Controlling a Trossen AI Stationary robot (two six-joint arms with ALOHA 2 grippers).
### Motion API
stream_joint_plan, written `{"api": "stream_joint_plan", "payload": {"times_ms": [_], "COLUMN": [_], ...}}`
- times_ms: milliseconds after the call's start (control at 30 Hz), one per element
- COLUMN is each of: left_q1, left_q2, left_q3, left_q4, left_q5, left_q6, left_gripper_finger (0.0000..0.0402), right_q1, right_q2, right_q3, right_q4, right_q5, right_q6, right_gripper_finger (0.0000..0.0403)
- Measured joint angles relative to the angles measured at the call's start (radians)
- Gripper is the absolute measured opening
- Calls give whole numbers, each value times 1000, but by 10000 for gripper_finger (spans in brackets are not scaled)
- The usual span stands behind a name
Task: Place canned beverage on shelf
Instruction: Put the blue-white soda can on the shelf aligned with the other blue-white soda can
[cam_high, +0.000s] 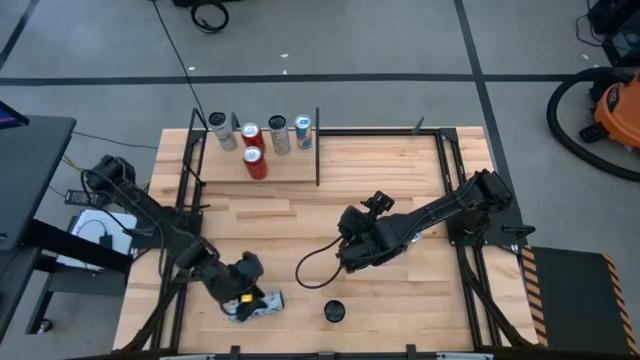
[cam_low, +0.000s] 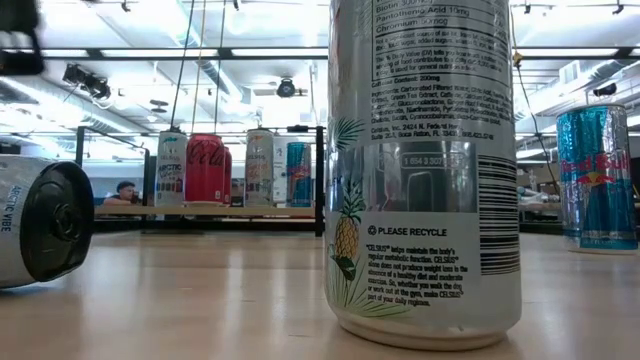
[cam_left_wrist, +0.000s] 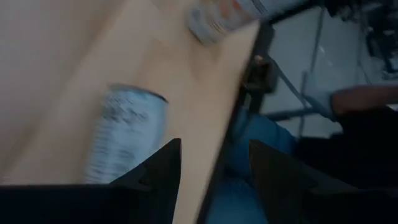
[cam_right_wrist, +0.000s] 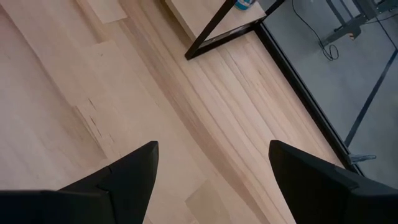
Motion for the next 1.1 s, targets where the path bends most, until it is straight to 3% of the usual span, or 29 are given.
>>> {"api": "stream_joint_plan", "payload": {"times_ms": [267, 700, 1100], "left_q1": [-91, -128, -86], "left_q2": [23, 22, 22], "left_q3": [0, 0, 0], "left_q4": [42, -26, -45], "left_q5": [3, -43, -41], "left_q6": [-74, 67, 280], "left_gripper_finger": [185, 185, 185], "right_q1": [0, 0, -1], "right_q2": [0, 0, 0], "right_q3": [0, 0, 0], "right_q4": [20, 31, 63], "right_q5": [1, 0, -167], "right_q6": [0, 0, 28], "right_gripper_finger": [313, 313, 313]}}
